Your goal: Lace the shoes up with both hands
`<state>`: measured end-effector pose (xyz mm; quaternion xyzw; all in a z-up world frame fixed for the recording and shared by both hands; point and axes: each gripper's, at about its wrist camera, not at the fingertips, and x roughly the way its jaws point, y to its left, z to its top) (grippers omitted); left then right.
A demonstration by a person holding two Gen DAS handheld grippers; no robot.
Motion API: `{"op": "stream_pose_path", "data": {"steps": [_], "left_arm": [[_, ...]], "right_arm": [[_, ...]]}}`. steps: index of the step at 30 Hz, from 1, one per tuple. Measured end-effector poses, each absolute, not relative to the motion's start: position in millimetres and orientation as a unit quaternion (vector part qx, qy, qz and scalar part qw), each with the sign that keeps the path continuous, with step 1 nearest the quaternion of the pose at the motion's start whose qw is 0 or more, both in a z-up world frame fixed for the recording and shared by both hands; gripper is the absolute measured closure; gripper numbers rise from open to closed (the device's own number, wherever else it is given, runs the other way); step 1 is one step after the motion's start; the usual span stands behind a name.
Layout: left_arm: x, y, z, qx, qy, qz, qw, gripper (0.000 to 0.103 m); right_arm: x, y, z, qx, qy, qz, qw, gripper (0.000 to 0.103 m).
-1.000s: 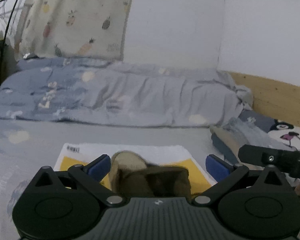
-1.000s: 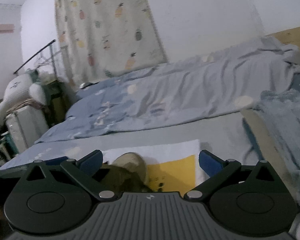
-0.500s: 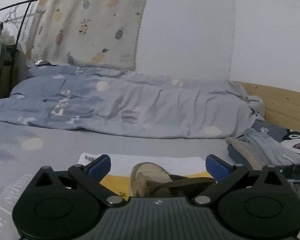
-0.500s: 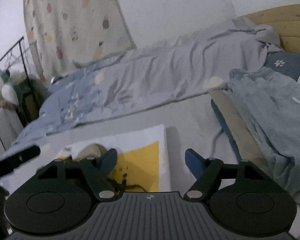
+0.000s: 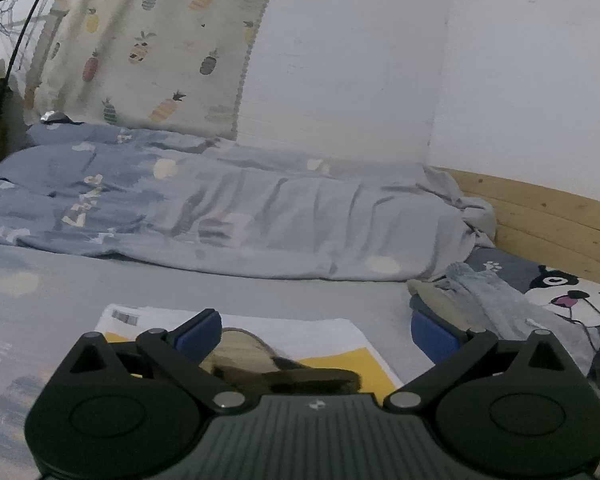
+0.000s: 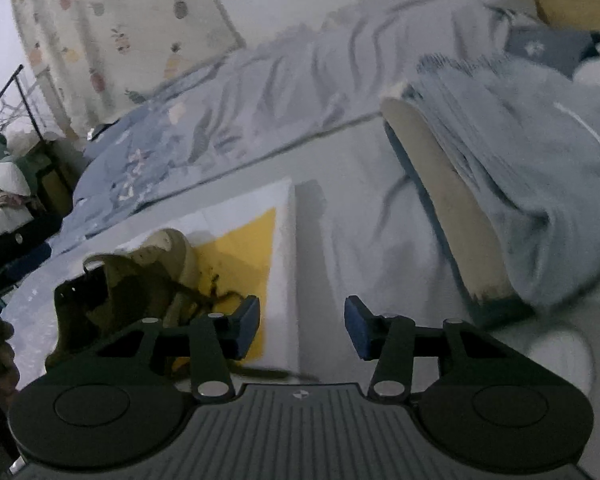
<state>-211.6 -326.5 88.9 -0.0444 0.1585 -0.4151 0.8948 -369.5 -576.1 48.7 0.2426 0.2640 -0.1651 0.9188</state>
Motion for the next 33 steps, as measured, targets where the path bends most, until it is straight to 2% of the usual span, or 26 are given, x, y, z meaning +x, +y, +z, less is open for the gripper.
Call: {"op": "stream_pose_path", "data": {"steps": [3, 13, 15, 17, 20, 27, 33], "left_arm": [[-217, -334, 89, -0.043, 0.156, -0.422, 0.892, 0.000], [-224, -348, 84, -0.032, 0.158, -0.433, 0.887, 0.000], [-224, -349, 84, -0.031, 0.160, -0.434, 0.886, 0.000], [-225, -350, 84, -0.028, 0.160, -0.434, 0.886, 0.000], [-227, -350, 83, -0.025, 0.160, -0.439, 0.884, 0.000], [-240, -356, 79, 0.015, 0.148, -0.460, 0.875, 0.000], [-243, -355, 78, 0.025, 0.144, -0.460, 0.876, 0.000]], "right_arm": [[-375, -583, 40, 0.264, 0.274, -0.171, 0.909, 0.069], [-378, -590, 27, 0.324, 0.290, -0.144, 0.889, 0.072], [-377, -592, 24, 0.337, 0.293, -0.144, 0.883, 0.080], [-377, -592, 22, 0.347, 0.293, -0.150, 0.878, 0.092], [-377, -591, 26, 0.351, 0.281, -0.146, 0.881, 0.100], [-374, -581, 58, 0.330, 0.219, -0.137, 0.908, 0.103], [-364, -578, 42, 0.339, 0.269, -0.150, 0.889, 0.100]]}}
